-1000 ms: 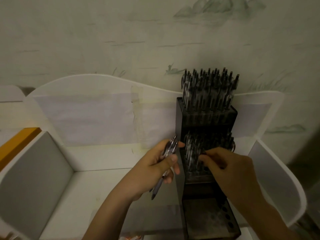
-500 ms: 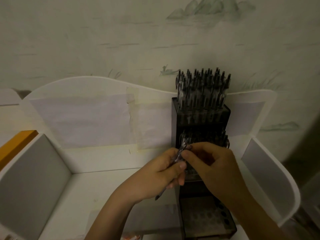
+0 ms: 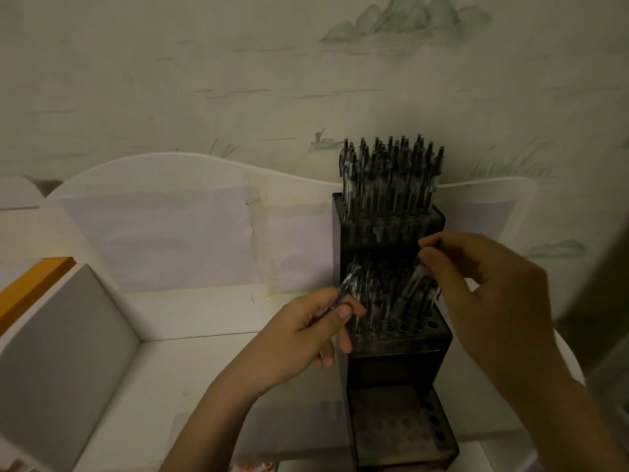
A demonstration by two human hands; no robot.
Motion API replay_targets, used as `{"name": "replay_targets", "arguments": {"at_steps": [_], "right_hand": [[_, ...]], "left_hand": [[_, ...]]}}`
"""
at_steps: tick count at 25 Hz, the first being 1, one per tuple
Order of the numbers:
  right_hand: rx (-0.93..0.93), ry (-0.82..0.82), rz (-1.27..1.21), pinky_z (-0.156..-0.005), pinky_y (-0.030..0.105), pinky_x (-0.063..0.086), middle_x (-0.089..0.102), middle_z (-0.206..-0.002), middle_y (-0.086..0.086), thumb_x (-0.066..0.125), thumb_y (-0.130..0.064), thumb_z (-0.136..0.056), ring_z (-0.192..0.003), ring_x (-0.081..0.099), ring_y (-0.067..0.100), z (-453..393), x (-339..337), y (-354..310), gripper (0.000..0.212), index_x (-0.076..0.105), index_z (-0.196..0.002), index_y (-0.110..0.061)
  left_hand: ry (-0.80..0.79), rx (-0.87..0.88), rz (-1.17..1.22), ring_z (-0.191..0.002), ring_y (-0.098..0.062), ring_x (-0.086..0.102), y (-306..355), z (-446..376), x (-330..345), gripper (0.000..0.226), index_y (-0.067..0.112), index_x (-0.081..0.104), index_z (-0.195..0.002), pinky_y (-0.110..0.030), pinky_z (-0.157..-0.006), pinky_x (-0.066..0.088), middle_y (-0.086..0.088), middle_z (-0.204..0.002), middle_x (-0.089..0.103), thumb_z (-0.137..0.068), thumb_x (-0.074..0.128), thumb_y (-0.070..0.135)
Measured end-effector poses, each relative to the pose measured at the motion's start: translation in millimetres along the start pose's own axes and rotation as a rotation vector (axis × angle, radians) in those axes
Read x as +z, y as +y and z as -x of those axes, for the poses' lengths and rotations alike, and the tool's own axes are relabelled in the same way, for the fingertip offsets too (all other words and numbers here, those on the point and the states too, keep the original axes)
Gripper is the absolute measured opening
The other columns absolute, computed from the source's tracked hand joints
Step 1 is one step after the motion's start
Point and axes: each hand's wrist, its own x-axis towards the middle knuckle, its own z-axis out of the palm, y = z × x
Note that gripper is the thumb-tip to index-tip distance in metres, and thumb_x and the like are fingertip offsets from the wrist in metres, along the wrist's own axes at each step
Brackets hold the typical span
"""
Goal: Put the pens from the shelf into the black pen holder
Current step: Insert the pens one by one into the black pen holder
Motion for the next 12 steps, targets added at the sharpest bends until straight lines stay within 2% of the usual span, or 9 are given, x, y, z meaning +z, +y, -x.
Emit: {"name": "replay_targets", "arguments": {"at_steps": [6, 9, 12], "right_hand": [[-0.064, -0.098, 0.128, -0.079, -0.003, 0.039, 0.068, -0.088, 0.000, 0.062, -0.023, -0.085, -0.077, 0.061, 0.004, 19.4, 32.5, 31.1, 0.022, 0.072, -0.099, -0.008], [-0.023, -0.129, 0.083, -0.077, -0.004, 0.040, 0.067, -0.089, -0.008, 0.068, -0.023, -0.082, -0.078, 0.062, -0.001, 21.4, 36.2, 37.5, 0.024, 0.072, -0.102, -0.010], [0.027, -0.134, 0.032, -0.072, -0.003, 0.043, 0.066, -0.081, -0.013, 0.074, -0.018, -0.080, -0.085, 0.062, -0.003, 17.2, 30.4, 37.8, 0.019, 0.072, -0.097, -0.013]], "left_hand": [[0.042, 0.034, 0.009, -0.047, -0.013, 0.049, 5.4, 0.2, 0.9, 0.024, 0.024, 0.064, -0.110, -0.018, -0.048, 0.040, -0.005, -0.063, 0.059, -0.101, 0.042, 0.029], [0.042, 0.055, 0.038, -0.044, -0.006, 0.044, 6.6, 0.4, 3.6, 0.025, 0.018, 0.064, -0.109, -0.015, -0.047, 0.036, -0.004, -0.057, 0.051, -0.101, 0.042, 0.025], [0.037, 0.048, 0.045, -0.048, -0.005, 0.044, 6.1, -0.3, 7.4, 0.025, 0.015, 0.066, -0.106, -0.015, -0.049, 0.036, 0.004, -0.053, 0.048, -0.101, 0.044, 0.025]]}}
